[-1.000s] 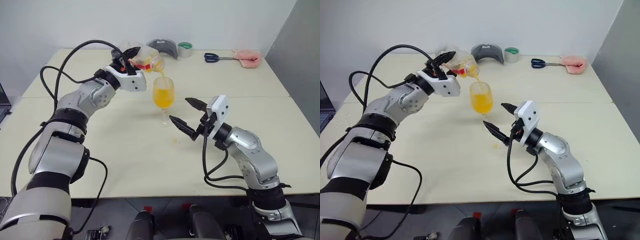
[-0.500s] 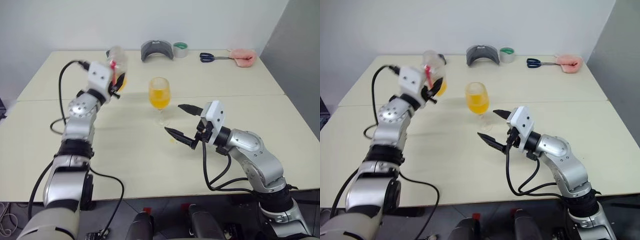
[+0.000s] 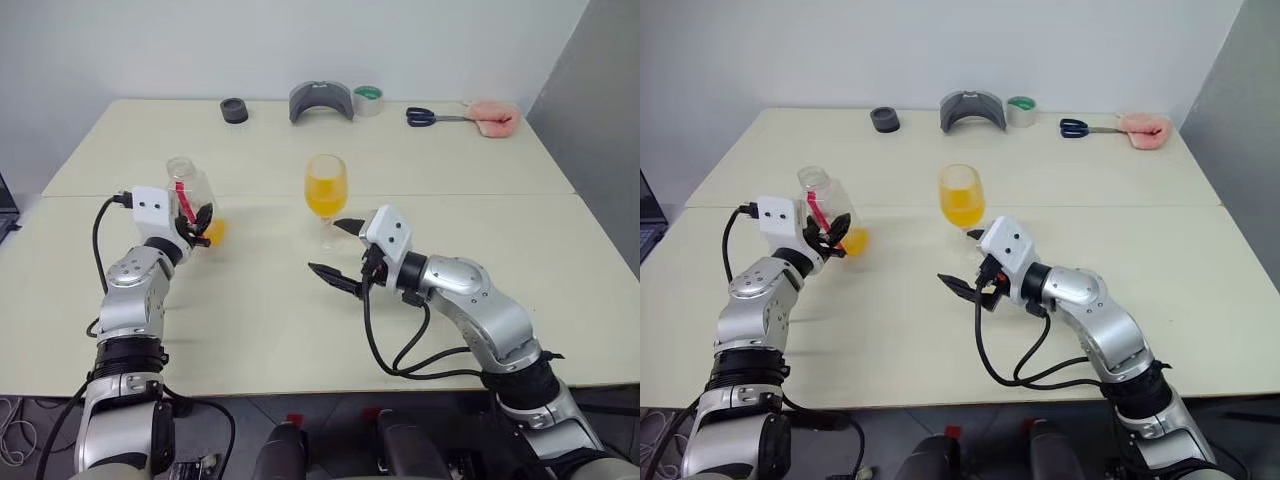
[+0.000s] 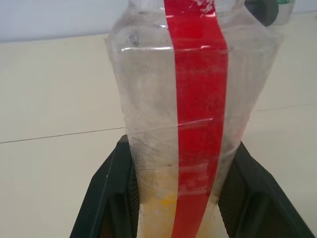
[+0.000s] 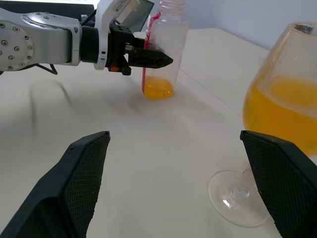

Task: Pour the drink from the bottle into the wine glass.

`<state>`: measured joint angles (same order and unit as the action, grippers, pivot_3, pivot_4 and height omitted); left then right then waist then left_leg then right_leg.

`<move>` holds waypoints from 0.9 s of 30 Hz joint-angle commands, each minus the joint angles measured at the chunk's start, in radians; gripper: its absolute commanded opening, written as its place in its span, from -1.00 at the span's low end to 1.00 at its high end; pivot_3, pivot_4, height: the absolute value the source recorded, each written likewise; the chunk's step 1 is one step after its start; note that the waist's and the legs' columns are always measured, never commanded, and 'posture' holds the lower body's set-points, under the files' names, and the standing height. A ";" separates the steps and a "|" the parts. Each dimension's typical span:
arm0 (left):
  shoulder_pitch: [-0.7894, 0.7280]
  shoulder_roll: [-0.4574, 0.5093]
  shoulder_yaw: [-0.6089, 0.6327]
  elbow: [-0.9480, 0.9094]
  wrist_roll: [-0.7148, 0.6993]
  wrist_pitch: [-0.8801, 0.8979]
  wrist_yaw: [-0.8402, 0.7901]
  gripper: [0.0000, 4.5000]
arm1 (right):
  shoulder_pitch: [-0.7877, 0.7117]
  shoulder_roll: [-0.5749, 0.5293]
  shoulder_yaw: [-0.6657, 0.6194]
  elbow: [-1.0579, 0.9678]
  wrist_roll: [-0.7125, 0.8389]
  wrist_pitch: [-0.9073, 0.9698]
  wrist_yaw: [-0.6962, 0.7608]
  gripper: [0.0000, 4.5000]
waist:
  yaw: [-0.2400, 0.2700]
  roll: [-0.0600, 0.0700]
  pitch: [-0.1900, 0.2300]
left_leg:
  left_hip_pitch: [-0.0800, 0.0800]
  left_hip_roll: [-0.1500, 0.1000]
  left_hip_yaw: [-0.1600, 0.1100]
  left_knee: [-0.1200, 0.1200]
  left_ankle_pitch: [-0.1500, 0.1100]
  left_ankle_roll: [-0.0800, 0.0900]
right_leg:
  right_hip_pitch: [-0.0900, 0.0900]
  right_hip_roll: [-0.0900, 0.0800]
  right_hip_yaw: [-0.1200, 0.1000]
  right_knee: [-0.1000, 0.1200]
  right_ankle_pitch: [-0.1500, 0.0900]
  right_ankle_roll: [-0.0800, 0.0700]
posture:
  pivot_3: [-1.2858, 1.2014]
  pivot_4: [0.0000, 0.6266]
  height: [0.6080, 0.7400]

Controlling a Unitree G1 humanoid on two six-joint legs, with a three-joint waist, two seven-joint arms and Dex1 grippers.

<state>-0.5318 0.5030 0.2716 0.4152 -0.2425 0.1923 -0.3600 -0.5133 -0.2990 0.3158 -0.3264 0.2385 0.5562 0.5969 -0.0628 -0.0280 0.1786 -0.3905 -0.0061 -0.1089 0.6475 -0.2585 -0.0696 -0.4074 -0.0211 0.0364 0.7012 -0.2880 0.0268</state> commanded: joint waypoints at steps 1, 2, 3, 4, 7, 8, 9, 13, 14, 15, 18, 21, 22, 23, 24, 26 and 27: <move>0.005 -0.002 0.027 -0.017 -0.020 -0.022 -0.003 -0.25 | -0.026 0.013 -0.013 -0.018 -0.003 -0.002 -0.007 1.00 | 0.000 0.000 0.000 | 0.000 0.000 0.000 0.000 0.000 0.000 | 0.000 0.000 0.000 0.000 0.000 0.000 | 0.03 -0.52 1.00; 0.006 -0.005 0.031 -0.010 -0.029 -0.027 -0.014 -0.10 | -0.027 0.016 -0.014 -0.018 -0.002 -0.001 -0.008 1.00 | 0.000 0.000 0.000 | 0.000 0.000 0.000 0.000 0.000 0.000 | 0.000 0.000 0.000 0.000 0.000 0.000 | 0.03 -0.52 1.00; 0.006 -0.007 0.033 -0.005 -0.034 -0.031 -0.020 0.06 | -0.027 0.018 -0.015 -0.019 -0.001 0.001 -0.009 1.00 | 0.000 0.000 0.000 | 0.000 0.000 0.000 0.000 0.000 0.000 | 0.000 0.000 0.000 0.000 0.000 0.000 | 0.03 -0.52 1.00; 0.009 -0.005 0.032 -0.005 -0.033 -0.034 -0.025 0.16 | -0.026 0.019 -0.016 -0.021 0.001 0.002 -0.010 1.00 | 0.000 0.000 0.000 | 0.000 0.000 0.000 0.000 0.000 0.000 | 0.000 0.000 0.000 0.000 0.000 0.000 | 0.03 -0.52 1.00; 0.017 -0.002 0.032 -0.008 -0.038 -0.038 -0.037 0.58 | -0.022 0.021 -0.021 -0.029 0.006 0.009 -0.010 1.00 | 0.000 0.000 0.000 | 0.000 0.000 0.000 0.000 0.000 0.000 | 0.000 0.000 0.000 0.000 0.000 0.000 | 0.03 -0.52 1.00; 0.018 -0.003 0.034 -0.008 -0.044 -0.039 -0.044 0.70 | -0.021 0.020 -0.021 -0.031 0.007 0.010 -0.010 1.00 | 0.000 0.000 0.000 | 0.000 0.000 0.000 0.000 0.000 0.000 | 0.000 0.000 0.000 0.000 0.000 0.000 | 0.03 -0.52 1.00; 0.020 -0.002 0.034 -0.008 -0.044 -0.041 -0.046 0.86 | -0.020 0.021 -0.023 -0.032 0.008 0.012 -0.010 1.00 | 0.000 0.000 0.000 | 0.000 0.000 0.000 -0.001 0.000 0.000 | 0.000 0.000 0.000 0.000 0.000 0.000 | 0.03 -0.52 1.00; 0.040 0.002 0.029 -0.021 -0.034 -0.053 -0.052 0.98 | -0.008 0.017 -0.027 -0.043 0.011 0.013 -0.009 1.00 | 0.000 0.000 0.000 | 0.000 0.000 0.000 -0.001 0.000 0.000 | 0.000 0.000 0.000 0.000 0.000 0.000 | 0.03 -0.52 1.00; 0.048 0.002 0.027 -0.030 -0.033 -0.056 -0.053 0.98 | -0.003 0.015 -0.029 -0.046 0.012 0.011 -0.008 1.00 | 0.000 0.000 0.000 | 0.000 0.000 0.000 -0.001 0.000 0.000 | 0.000 0.000 0.000 0.000 0.000 0.000 | 0.03 -0.52 1.00; 0.060 0.001 0.029 -0.046 -0.037 -0.053 -0.055 0.98 | 0.007 0.011 -0.032 -0.049 0.012 0.006 -0.008 1.00 | 0.000 0.000 0.000 | 0.000 0.000 0.000 -0.001 0.000 0.000 | 0.000 0.000 0.000 0.000 0.000 0.000 | 0.03 -0.52 1.00; 0.119 0.000 0.036 -0.125 -0.040 -0.023 -0.035 0.98 | 0.066 -0.001 -0.056 -0.067 0.014 -0.023 -0.015 1.00 | 0.003 -0.001 0.000 | 0.000 0.000 0.000 -0.001 0.000 0.000 | 0.000 0.000 0.000 -0.001 0.000 0.000 | 0.03 -0.52 1.00; 0.178 -0.003 0.039 -0.209 -0.029 0.011 0.005 0.98 | 0.128 0.007 -0.089 -0.080 0.014 -0.058 -0.041 1.00 | 0.005 -0.001 -0.001 | 0.000 0.000 0.000 -0.001 0.000 0.000 | 0.000 0.000 0.001 -0.001 0.000 0.000 | 0.03 -0.52 1.00; 0.211 -0.006 0.036 -0.257 -0.013 0.023 0.031 0.98 | 0.166 0.024 -0.113 -0.079 0.007 -0.093 -0.072 1.00 | 0.005 -0.001 -0.001 | 0.000 0.001 0.000 -0.001 0.000 0.000 | 0.000 0.000 0.001 -0.001 0.000 0.000 | 0.03 -0.52 1.00; 0.241 -0.009 0.033 -0.301 -0.001 0.038 0.055 0.98 | 0.199 0.039 -0.136 -0.073 0.001 -0.124 -0.101 1.00 | 0.005 -0.001 -0.001 | 0.000 0.001 0.000 -0.001 0.000 0.000 | 0.000 0.000 0.001 -0.001 0.000 0.000 | 0.03 -0.52 1.00; 0.276 -0.017 0.032 -0.350 0.010 0.057 0.084 0.98 | 0.238 0.054 -0.160 -0.060 -0.013 -0.167 -0.136 1.00 | 0.005 -0.002 -0.001 | 0.000 0.001 0.000 -0.002 0.000 0.000 | 0.000 0.000 0.001 -0.002 0.000 0.000 | 0.03 -0.52 1.00; 0.336 -0.041 0.038 -0.431 0.016 0.054 0.119 0.98 | 0.300 0.081 -0.195 -0.032 -0.029 -0.225 -0.185 1.00 | 0.006 -0.002 -0.001 | 0.000 0.001 0.000 -0.002 0.000 0.000 | 0.000 0.000 0.002 -0.002 0.000 0.000 | 0.03 -0.52 1.00; 0.365 -0.059 0.047 -0.468 0.006 0.042 0.128 0.98 | 0.327 0.093 -0.205 -0.018 -0.043 -0.254 -0.207 1.00 | 0.007 -0.002 -0.001 | 0.000 0.001 0.000 -0.002 0.000 0.000 | 0.001 0.000 0.002 -0.002 0.000 0.000 | 0.03 -0.52 1.00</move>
<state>-0.1839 0.4566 0.2900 0.0330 -0.2342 0.2523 -0.2563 -0.2005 -0.2167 0.1423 -0.3411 0.2107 0.3676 0.4287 -0.0562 -0.0297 0.1771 -0.3897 -0.0046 -0.1084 0.6455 -0.2589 -0.0692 -0.4066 -0.0218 0.0388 0.6994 -0.2880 0.0268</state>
